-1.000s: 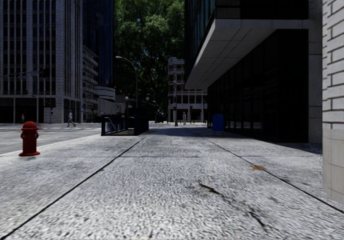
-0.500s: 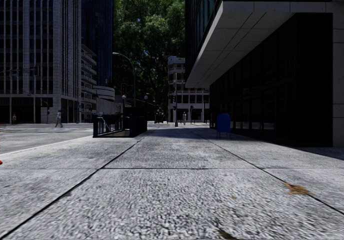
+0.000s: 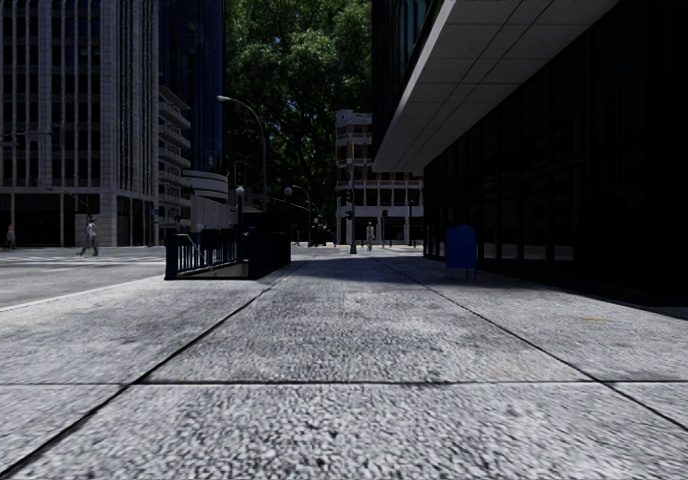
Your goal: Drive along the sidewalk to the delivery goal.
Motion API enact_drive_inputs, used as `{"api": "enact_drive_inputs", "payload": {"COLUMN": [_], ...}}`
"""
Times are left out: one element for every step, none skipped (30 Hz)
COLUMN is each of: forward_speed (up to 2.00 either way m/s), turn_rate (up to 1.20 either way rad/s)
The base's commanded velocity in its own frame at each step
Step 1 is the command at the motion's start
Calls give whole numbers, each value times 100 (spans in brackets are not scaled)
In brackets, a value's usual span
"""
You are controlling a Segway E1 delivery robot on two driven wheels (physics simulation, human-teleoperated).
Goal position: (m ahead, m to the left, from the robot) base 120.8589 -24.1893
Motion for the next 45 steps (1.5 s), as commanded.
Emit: {"api": "enact_drive_inputs", "payload": {"forward_speed": [198, 198, 198, 198, 198, 198, 198, 198, 198, 198, 198, 198, 198, 198, 198, 198, 198, 198, 198, 198, 198, 198, 198, 198, 198, 198, 198, 198, 198, 198, 198, 198, 198, 198, 198, 198, 198, 198, 198, 198, 198, 198, 198, 198, 198], "turn_rate": [0, 0, 0, 0, 0, 0, 0, 0, 0, 0, 0, 0, 0, 0, 0, 0, 0, 0, 0, 0, 0, 0, 0, 0, 0, 0, 0, 0, 0, 0, 0, 0, 0, 0, 0, 0, 0, 0, 0, 0, 0, 0, 0, 0, 0]}}
